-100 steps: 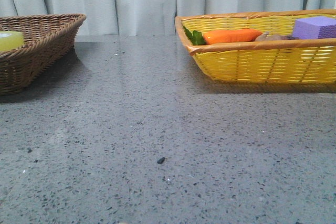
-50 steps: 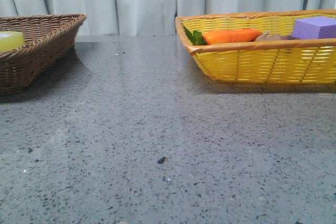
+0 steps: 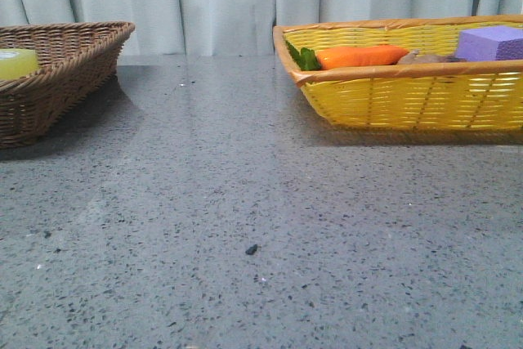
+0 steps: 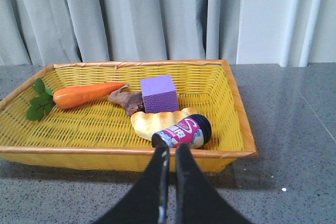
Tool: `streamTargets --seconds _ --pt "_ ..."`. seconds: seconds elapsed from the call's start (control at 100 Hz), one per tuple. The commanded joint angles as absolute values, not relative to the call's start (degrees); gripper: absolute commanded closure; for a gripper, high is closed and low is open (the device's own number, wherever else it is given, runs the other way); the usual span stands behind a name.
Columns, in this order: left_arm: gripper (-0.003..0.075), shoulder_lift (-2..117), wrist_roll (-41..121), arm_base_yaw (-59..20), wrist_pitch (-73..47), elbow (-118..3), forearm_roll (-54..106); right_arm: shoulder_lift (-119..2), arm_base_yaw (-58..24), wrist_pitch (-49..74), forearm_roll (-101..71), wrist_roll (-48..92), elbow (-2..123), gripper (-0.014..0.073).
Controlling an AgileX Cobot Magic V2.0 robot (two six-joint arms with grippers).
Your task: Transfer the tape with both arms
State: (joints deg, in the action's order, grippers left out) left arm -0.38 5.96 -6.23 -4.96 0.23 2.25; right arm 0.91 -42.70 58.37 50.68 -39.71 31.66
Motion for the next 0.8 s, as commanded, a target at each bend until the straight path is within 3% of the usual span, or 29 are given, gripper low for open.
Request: streamTargets --seconds 0.0,0.31,0.79 --pt "0.0741 -2.0 5.3 -4.3 -0.4 0.8 2.3 0.4 -42.5 55.4 54.0 -39.6 32.7 0.0668" --pt "0.0741 -2.0 -0.8 -3.0 -15.3 0.8 0.7 0.4 -42.5 55.4 54.0 -39.6 32.7 0.0668" --pt "0.0741 -2.0 -0.7 -3.0 -15.2 0.8 0.7 0.4 -42.5 55.4 54.0 -39.6 32.7 0.0668"
